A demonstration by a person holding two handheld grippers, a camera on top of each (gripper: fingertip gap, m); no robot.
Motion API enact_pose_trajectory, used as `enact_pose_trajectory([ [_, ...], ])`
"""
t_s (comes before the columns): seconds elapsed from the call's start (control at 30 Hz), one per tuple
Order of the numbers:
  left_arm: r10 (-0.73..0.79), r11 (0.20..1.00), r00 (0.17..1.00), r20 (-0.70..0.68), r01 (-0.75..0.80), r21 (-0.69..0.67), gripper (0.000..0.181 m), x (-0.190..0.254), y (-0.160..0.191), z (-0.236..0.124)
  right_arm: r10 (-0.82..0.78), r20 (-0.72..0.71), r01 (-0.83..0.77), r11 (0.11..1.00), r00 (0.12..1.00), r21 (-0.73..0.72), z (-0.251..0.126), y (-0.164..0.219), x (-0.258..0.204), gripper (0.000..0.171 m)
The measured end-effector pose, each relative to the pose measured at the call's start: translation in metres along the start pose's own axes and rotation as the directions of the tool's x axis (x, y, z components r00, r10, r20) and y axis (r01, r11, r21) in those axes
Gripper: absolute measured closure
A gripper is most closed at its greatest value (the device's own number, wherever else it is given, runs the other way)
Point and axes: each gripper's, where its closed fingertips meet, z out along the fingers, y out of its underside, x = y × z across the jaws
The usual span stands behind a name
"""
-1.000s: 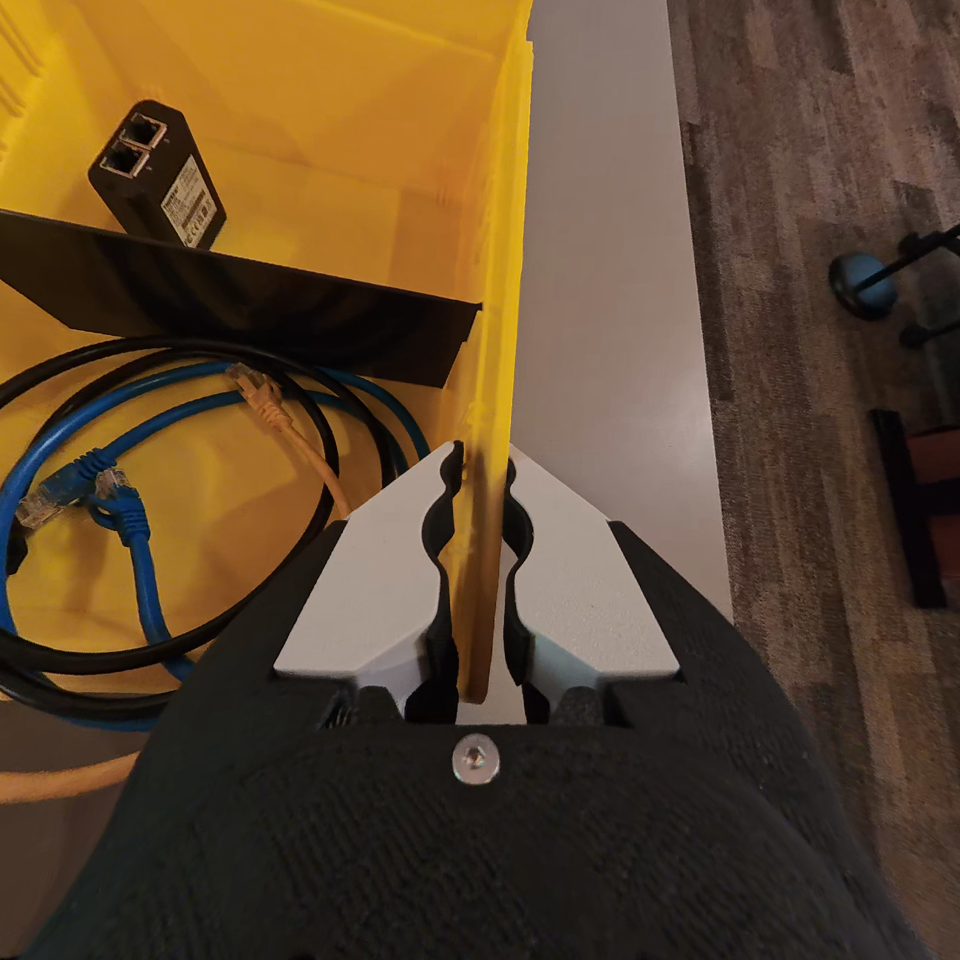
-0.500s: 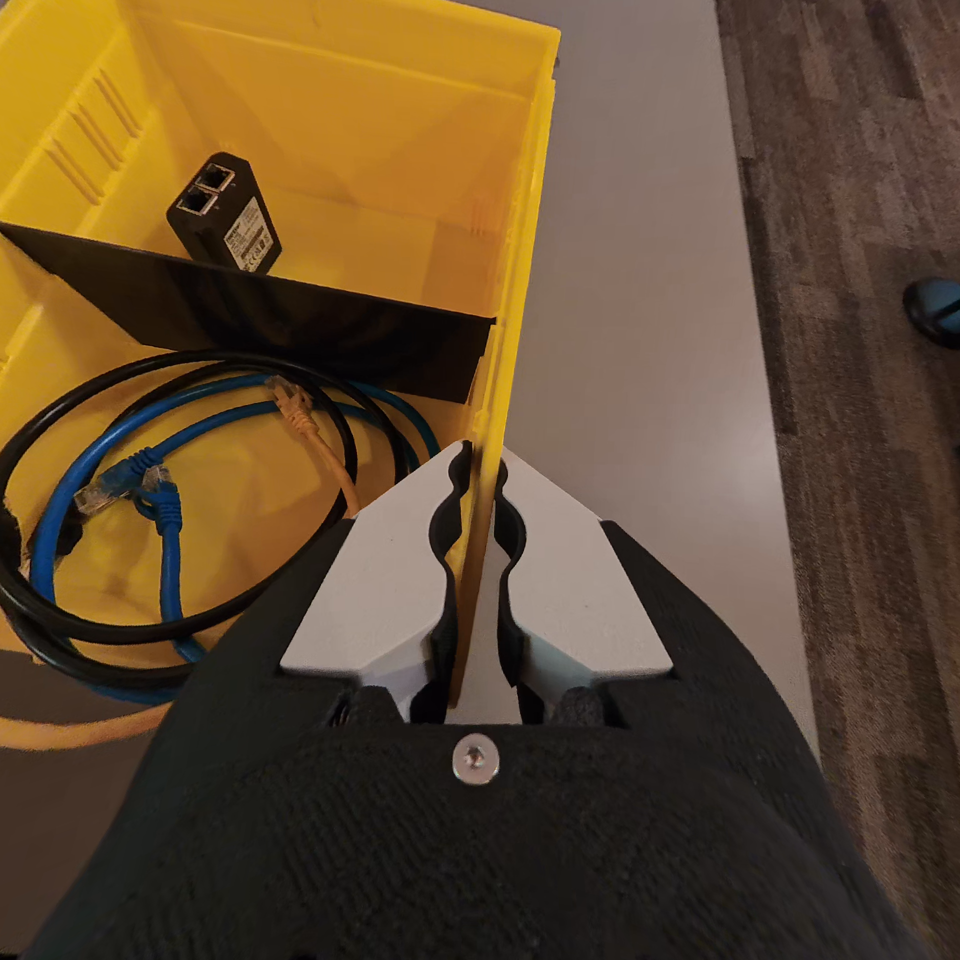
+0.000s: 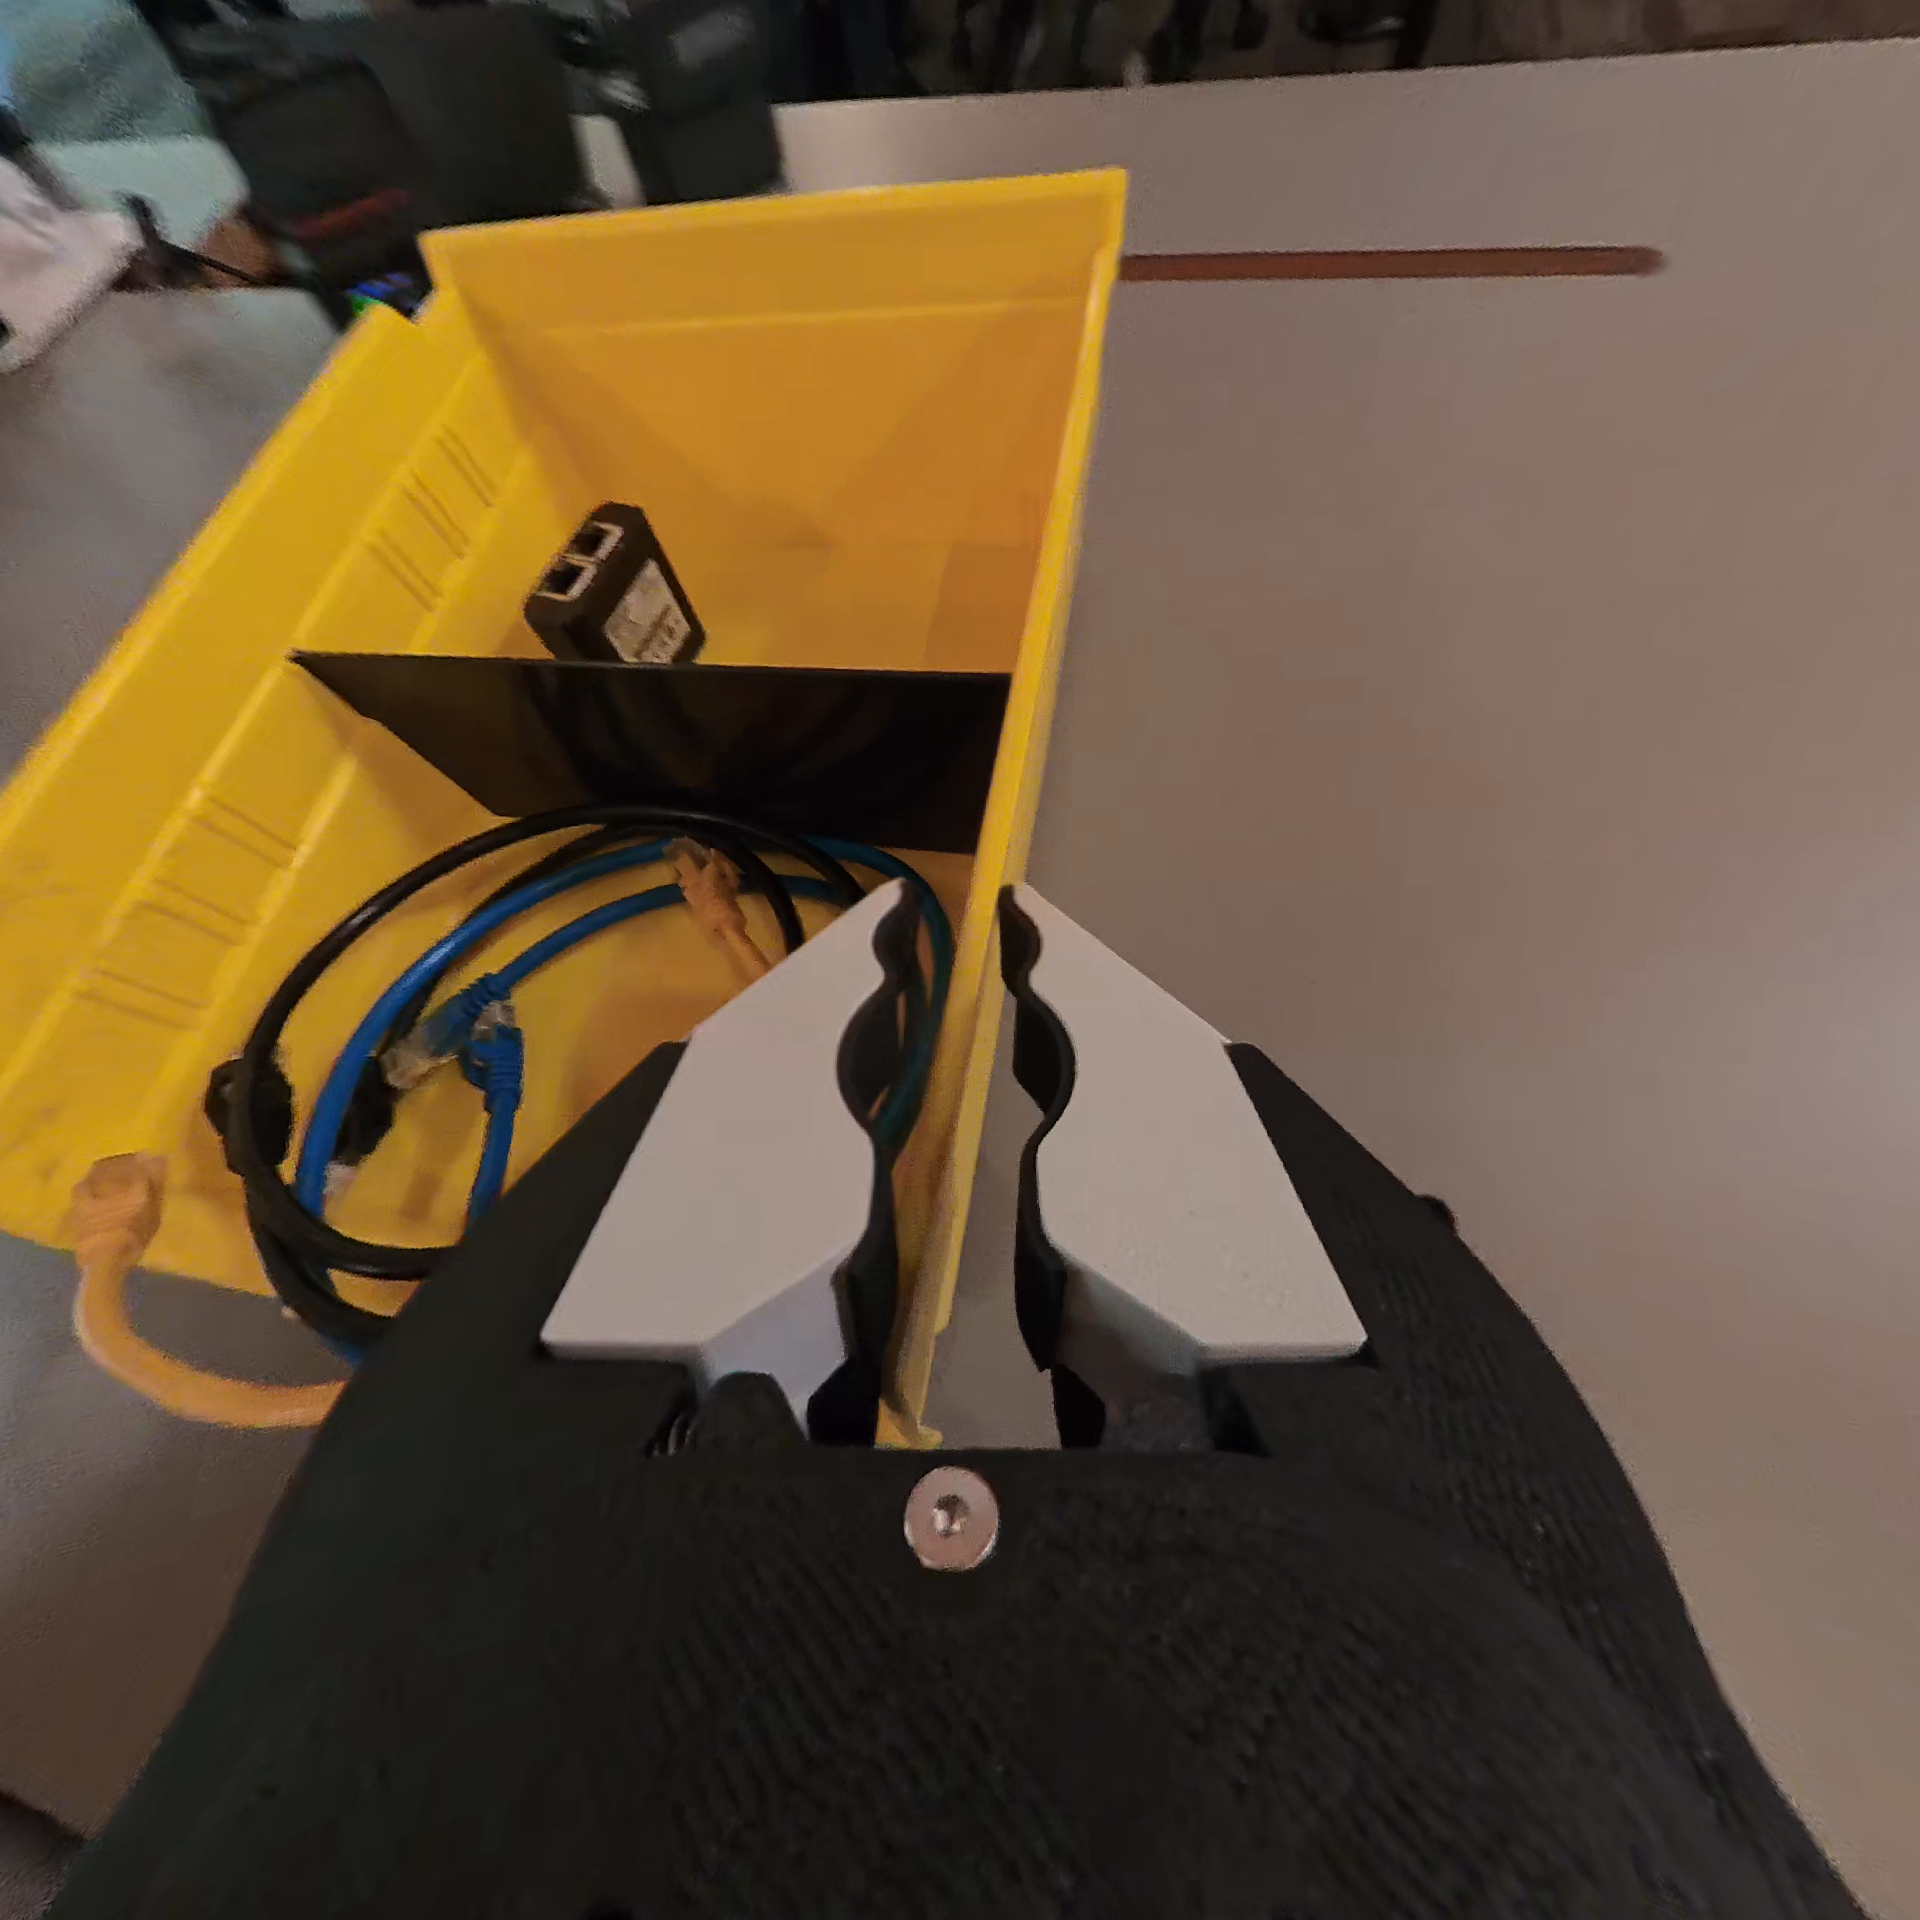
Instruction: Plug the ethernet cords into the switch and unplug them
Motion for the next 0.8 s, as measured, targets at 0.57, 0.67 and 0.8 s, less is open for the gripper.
enact_pose_trajectory([
  [0.57, 0.111, 0.983, 0.991, -0.075, -0.098, 0.157, 0.173, 0.061, -0.049, -0.008, -0.341, 0.325, 0.129, 0.839, 0.882, 0.529, -0.055, -0.064, -0.152, 0.087],
  [0.67, 0.223, 0.956, 0.962, -0.155, -0.185, 0.226, 0.173, 0.113, -0.085, -0.013, -0.292, 0.099, 0.160, 0.742, 0.951, 0.651, -0.093, -0.107, -0.078, 0.094],
  [0.8, 0.255, 0.941, 0.891, -0.376, -0.140, 0.307, 0.174, 0.195, -0.128, -0.002, -0.060, -0.024, 0.059, 0.705, 0.998, 0.706, -0.137, -0.127, 0.023, 0.100],
])
